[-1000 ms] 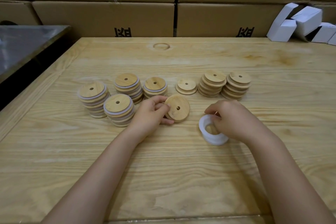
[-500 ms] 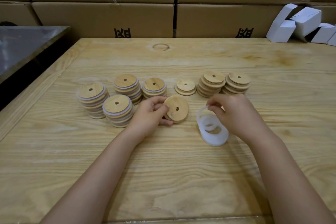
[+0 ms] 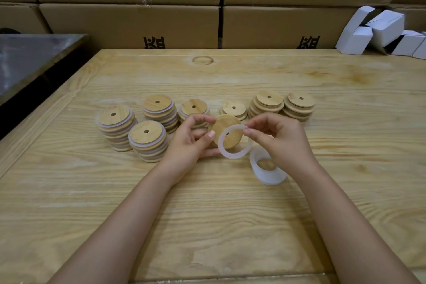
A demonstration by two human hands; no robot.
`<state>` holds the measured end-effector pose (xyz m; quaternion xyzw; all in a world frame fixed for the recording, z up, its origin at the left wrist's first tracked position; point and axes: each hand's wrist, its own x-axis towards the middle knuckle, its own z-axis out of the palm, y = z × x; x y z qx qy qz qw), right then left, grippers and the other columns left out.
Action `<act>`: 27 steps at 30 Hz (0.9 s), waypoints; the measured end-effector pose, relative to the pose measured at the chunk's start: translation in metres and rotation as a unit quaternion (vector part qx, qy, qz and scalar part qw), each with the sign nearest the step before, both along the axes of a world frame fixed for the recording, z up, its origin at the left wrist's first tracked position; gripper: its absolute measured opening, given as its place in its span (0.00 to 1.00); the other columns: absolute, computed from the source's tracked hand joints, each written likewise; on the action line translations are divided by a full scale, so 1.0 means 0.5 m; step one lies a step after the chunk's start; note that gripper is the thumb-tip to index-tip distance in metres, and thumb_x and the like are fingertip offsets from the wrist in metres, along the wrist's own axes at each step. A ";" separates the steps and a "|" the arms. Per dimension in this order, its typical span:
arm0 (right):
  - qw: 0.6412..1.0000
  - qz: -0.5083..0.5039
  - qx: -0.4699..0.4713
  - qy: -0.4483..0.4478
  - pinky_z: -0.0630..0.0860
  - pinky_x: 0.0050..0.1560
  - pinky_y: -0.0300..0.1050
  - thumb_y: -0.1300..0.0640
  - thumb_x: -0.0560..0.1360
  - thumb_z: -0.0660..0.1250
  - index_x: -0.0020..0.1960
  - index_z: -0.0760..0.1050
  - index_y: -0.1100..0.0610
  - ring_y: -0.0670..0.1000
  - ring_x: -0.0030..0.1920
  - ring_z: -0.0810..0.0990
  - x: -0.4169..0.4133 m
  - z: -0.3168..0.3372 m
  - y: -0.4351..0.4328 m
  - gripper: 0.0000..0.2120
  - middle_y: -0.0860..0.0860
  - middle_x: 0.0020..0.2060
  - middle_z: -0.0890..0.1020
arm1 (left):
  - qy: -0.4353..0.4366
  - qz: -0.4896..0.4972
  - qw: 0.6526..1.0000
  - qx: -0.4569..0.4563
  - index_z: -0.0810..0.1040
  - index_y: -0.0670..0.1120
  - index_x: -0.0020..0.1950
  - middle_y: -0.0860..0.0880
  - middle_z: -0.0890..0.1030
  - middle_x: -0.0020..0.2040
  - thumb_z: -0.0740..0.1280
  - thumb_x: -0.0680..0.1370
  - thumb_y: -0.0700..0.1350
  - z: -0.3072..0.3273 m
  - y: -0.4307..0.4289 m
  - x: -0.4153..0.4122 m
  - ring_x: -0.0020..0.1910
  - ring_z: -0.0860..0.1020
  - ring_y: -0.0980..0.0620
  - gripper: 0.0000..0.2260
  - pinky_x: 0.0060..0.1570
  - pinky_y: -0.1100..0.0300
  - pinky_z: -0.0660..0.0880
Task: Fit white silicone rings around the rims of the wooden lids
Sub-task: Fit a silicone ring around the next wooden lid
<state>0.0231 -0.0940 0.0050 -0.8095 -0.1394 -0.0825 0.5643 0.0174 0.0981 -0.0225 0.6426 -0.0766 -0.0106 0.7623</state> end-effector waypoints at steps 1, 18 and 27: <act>1.000 0.001 0.012 0.004 0.75 0.43 0.31 0.60 0.70 0.73 0.40 0.80 0.48 0.40 0.41 0.80 0.000 -0.003 0.005 0.07 0.42 0.38 0.83 | -0.002 0.000 1.000 0.001 0.72 0.45 0.54 0.35 0.81 0.47 0.62 0.78 0.34 0.000 -0.002 -0.001 0.47 0.82 0.47 0.08 0.41 0.56 0.80; 0.998 -0.040 0.056 -0.012 0.78 0.45 0.34 0.64 0.70 0.73 0.37 0.79 0.51 0.41 0.41 0.81 0.003 -0.031 0.035 0.09 0.43 0.39 0.82 | -0.091 0.037 0.992 0.078 0.77 0.44 0.42 0.49 0.82 0.39 0.68 0.75 0.38 -0.011 -0.009 -0.008 0.43 0.81 0.52 0.03 0.40 0.51 0.82; 0.998 -0.039 0.051 -0.006 0.74 0.43 0.27 0.61 0.70 0.73 0.37 0.80 0.48 0.37 0.42 0.81 0.006 -0.029 0.029 0.08 0.39 0.37 0.83 | -0.125 0.113 0.965 0.200 0.74 0.52 0.41 0.54 0.83 0.38 0.66 0.77 0.40 -0.026 -0.013 -0.001 0.39 0.82 0.55 0.08 0.42 0.57 0.80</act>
